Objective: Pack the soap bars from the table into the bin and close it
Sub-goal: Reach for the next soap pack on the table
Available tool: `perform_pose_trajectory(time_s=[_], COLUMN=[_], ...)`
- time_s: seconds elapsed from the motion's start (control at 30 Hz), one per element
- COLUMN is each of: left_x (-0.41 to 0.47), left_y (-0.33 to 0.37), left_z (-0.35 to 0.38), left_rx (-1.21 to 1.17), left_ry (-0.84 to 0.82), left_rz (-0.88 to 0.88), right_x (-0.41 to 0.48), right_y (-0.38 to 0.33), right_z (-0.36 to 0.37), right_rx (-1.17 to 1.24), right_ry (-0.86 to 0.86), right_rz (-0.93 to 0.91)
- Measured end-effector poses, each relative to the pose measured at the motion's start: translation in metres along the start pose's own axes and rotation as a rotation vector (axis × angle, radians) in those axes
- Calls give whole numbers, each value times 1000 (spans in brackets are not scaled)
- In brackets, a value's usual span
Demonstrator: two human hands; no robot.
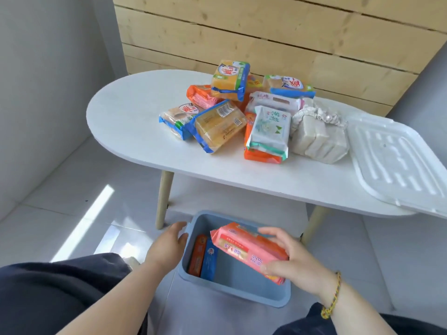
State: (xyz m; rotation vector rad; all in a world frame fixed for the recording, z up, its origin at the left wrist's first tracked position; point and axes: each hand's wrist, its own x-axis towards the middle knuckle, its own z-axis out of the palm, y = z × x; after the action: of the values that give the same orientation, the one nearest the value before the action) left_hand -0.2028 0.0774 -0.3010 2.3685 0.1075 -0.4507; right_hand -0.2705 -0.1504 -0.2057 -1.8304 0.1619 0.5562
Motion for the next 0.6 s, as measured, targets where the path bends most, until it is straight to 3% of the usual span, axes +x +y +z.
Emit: perform_pose_trajectory(time_s=[0.17,0.27,0.37,0.6], left_x=[16,24,30,34], left_y=[-6,-11,-18,-45], left_z=[36,46,51,68], left_rx=[-116,-101,-121,-126], left_ry=[-87,-18,37,-11], left_rz=[-161,-194,-178,-33], right_x=[55,85,110,148], right_y=[51,78,100,140], right_z=[12,23,37,56], right_rx=[101,131,171,288], right_ry=[111,168,150,146], right_rz=[280,396,472,527])
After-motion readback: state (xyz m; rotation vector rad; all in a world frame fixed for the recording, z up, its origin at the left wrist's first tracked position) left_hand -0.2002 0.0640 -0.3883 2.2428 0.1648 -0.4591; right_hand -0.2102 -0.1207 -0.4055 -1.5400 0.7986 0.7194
